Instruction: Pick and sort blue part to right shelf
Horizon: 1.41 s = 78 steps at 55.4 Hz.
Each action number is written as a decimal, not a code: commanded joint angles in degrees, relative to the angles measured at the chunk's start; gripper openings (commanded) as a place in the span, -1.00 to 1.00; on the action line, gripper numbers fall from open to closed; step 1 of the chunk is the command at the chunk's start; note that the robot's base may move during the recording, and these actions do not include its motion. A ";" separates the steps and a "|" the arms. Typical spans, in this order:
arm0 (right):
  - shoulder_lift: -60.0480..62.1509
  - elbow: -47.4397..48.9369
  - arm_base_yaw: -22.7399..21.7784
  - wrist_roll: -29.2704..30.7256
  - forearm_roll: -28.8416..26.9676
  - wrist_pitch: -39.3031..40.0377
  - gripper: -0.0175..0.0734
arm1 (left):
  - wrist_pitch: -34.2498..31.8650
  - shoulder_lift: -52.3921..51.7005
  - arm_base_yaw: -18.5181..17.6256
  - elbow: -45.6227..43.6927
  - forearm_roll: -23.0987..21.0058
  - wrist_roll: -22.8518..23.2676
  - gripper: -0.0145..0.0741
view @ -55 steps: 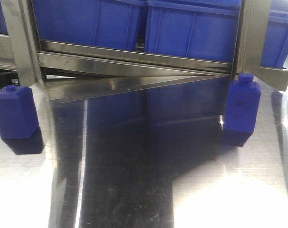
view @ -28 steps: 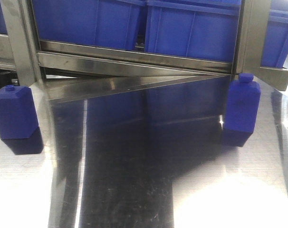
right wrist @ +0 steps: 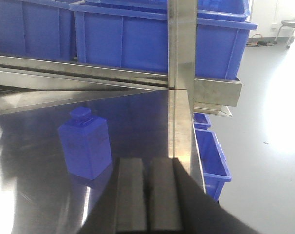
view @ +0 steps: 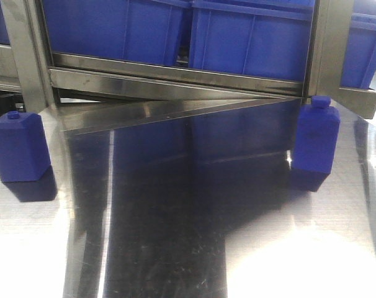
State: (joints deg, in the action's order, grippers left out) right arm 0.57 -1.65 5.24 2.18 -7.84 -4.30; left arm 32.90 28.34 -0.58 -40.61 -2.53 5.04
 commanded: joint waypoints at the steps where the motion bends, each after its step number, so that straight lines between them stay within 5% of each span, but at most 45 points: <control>1: 1.06 0.41 -0.16 0.25 -0.18 5.27 -0.52 | 0.69 5.62 0.02 -4.53 -1.67 -0.14 0.16; 10: 1.06 0.41 -0.16 0.25 -0.18 5.27 -0.52 | 8.96 15.24 0.02 -9.68 -8.15 -7.82 0.46; 24: 1.06 0.41 -0.16 0.25 -0.18 5.27 -0.52 | 17.64 27.90 0.02 -19.66 -16.16 -10.91 0.57; 35: 1.06 0.41 -0.16 0.25 -0.18 5.27 -0.52 | 22.51 36.72 -0.87 -27.61 -16.99 -11.90 0.58; 44: 1.06 0.41 -0.16 0.25 -0.18 5.27 -0.52 | 23.79 43.49 -6.43 -32.34 -15.99 -11.55 0.58; 49: 1.06 0.41 -0.16 0.25 -0.18 5.27 -0.52 | 24.49 47.37 -10.64 -34.37 -11.55 -8.10 0.58; 57: 1.06 0.41 -0.16 0.25 -0.18 5.27 -0.52 | 28.97 53.49 -15.92 -37.19 2.53 7.28 0.58; 78: 1.06 0.41 -0.16 0.25 -0.18 5.27 -0.52 | 27.76 63.90 -17.18 -37.84 2.94 14.21 0.58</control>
State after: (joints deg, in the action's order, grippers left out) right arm 0.57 -1.65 5.24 2.18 -7.84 -4.30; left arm 62.66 93.10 -17.28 -76.52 0.00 18.07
